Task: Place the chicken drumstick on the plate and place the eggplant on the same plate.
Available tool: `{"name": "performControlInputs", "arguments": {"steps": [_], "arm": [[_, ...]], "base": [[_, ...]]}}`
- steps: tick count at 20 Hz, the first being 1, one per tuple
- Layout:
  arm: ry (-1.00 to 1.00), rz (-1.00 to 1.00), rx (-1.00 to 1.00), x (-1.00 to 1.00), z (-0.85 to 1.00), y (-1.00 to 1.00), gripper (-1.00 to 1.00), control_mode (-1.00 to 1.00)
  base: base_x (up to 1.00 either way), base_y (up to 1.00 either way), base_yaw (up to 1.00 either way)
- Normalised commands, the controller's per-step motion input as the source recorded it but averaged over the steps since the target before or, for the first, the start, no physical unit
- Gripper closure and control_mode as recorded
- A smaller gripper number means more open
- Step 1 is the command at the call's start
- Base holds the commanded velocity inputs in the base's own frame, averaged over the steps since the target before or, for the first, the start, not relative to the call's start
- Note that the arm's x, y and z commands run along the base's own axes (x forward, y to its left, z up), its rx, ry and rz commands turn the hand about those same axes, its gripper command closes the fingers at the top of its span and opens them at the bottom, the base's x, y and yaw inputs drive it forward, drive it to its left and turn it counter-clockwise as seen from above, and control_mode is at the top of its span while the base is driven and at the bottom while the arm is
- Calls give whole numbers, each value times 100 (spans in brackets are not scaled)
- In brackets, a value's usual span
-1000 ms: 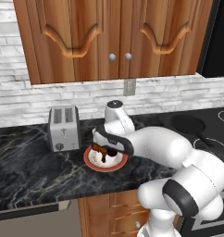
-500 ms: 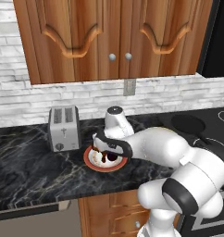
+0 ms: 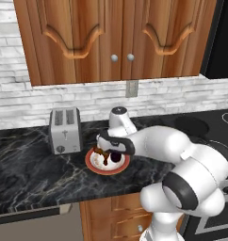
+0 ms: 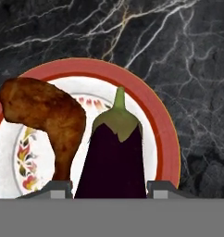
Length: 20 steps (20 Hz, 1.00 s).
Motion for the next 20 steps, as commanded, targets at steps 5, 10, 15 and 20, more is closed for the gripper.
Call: {"name": "performControlInputs", "arguments": {"steps": [5,10,15,20], "arm": [[0,0,0,6,-4,0,100,-100],[0,0,0,0,0,0,-100,-100],[0,0,0,0,0,0,-100,-100],[-3,-6,0,-31,53,-6,-100,-100]], "base": [[0,0,0],[0,0,0],[0,0,0],[0,0,0]]}}
